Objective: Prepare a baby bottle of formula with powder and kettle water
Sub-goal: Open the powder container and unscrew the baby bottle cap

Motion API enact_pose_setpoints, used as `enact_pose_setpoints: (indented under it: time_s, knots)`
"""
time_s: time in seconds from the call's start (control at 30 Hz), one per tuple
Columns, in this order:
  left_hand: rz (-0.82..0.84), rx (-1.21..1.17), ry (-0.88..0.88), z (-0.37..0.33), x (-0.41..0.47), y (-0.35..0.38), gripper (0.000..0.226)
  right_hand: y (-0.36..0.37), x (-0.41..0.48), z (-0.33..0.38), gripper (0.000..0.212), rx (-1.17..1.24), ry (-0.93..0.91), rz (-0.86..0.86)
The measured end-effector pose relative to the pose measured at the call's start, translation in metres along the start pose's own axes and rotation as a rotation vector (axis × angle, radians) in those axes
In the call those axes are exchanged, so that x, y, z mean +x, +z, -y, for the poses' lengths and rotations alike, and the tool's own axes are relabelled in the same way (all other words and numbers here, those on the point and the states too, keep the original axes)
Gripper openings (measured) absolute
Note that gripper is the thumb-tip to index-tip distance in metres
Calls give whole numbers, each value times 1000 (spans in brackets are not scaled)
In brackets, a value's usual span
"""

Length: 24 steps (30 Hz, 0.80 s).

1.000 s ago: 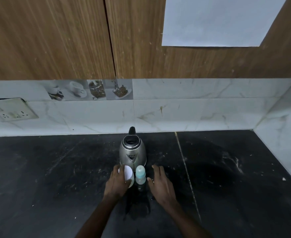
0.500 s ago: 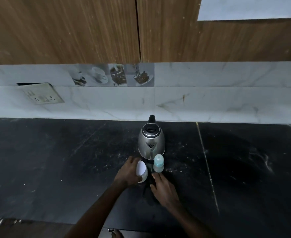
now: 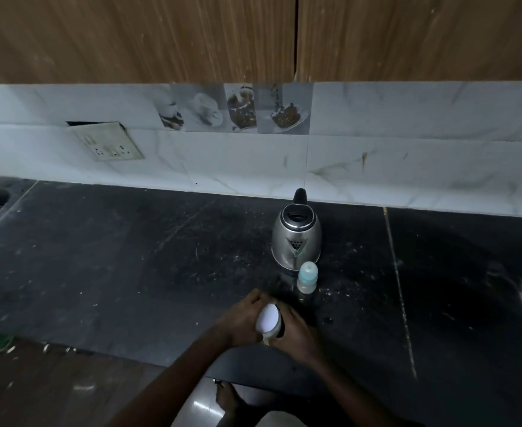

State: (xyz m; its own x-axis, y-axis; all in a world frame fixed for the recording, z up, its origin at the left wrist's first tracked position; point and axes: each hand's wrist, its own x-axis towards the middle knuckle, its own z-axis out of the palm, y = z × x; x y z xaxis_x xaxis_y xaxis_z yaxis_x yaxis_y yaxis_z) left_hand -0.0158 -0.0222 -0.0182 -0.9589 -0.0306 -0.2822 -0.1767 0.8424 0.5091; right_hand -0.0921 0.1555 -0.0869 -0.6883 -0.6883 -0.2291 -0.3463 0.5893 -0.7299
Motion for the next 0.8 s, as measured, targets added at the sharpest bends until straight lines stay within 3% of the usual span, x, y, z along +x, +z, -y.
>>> enact_pose_setpoints:
  time_s: [0.07, 0.27, 0.6, 0.7, 0.8]
  knots:
    - [2, -26, 28, 0, -8, 4, 79, 0, -13, 3, 75, 31, -69, 2]
    - [-8, -31, 49, -2, -21, 17, 87, 9, -22, 0, 104, 98, 3, 23]
    - [-3, 196, 100, 4, -26, 18, 101, 7, -33, 11, 98, 131, 27, -53]
    - [-122, 341, 231, 3, -25, 18, 88, 9, -32, 10, 99, 96, 29, -53]
    - [-109, 401, 223, 0, -25, 22, 84, 9, -31, 6, 103, 86, 10, -57]
